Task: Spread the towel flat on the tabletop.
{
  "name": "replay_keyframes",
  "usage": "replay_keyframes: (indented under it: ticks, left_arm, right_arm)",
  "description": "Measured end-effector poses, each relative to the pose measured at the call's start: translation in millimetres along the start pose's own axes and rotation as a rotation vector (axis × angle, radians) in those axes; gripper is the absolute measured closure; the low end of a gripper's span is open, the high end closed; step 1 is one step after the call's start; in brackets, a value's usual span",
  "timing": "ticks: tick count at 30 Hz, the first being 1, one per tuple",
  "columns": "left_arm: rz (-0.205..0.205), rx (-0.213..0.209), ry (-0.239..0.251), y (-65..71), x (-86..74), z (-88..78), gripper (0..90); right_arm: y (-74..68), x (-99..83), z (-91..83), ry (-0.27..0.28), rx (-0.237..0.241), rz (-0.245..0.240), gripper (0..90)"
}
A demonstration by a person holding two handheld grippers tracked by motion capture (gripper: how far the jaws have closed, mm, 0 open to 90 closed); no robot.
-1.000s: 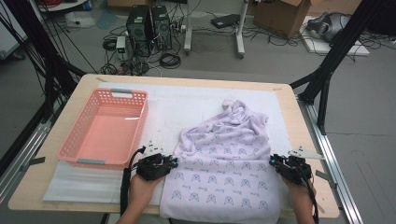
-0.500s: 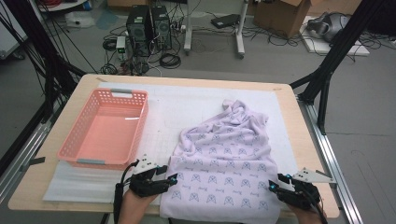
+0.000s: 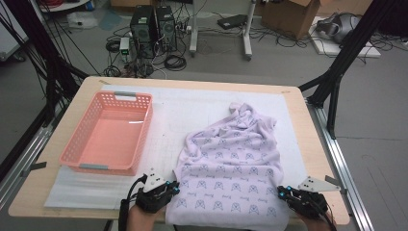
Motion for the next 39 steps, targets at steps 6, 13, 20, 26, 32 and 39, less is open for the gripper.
replay_keyframes:
  ticks: [6,13,20,26,32,39]
  left_arm:
    - [-0.009,-0.021,-0.003,2.0,-15.1,-14.3,85.8]
    - [-0.002,-0.048,-0.011,8.4,-33.3,-32.8,86.7]
    - [-0.035,-0.082,0.054,4.6,-28.6,-38.0,56.1]
    - [-0.039,-0.091,0.066,-1.9,-1.6,-18.3,46.5]
    - [0.031,-0.066,0.006,11.0,0.8,3.4,72.9]
    - [0.023,-0.020,-0.030,7.5,-23.8,-20.2,88.0]
  right_arm:
    - [-2.7,-7.8,-6.5,-0.015,0.033,0.001,86.4]
    - [-11.8,-24.8,-18.1,-0.036,0.063,-0.015,86.5]
    - [-16.8,-26.0,-23.9,-0.019,0.078,0.022,64.3]
    - [-7.5,-9.0,-6.7,-0.026,-0.020,0.051,62.0]
    - [-4.5,-12.5,-9.5,-0.023,-0.012,0.034,85.2]
    - [-7.6,-11.5,-9.0,-0.022,0.018,0.019,85.8]
Point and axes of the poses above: each handheld gripper's, and its own axes: z roughly forward along the jaws, x roughly out of its top, y roughly to its right, the point moved 9 cm from there along z, roughly forward along the jaws, and after that the axes turned 14 degrees about -y, right-handed, at the moved point
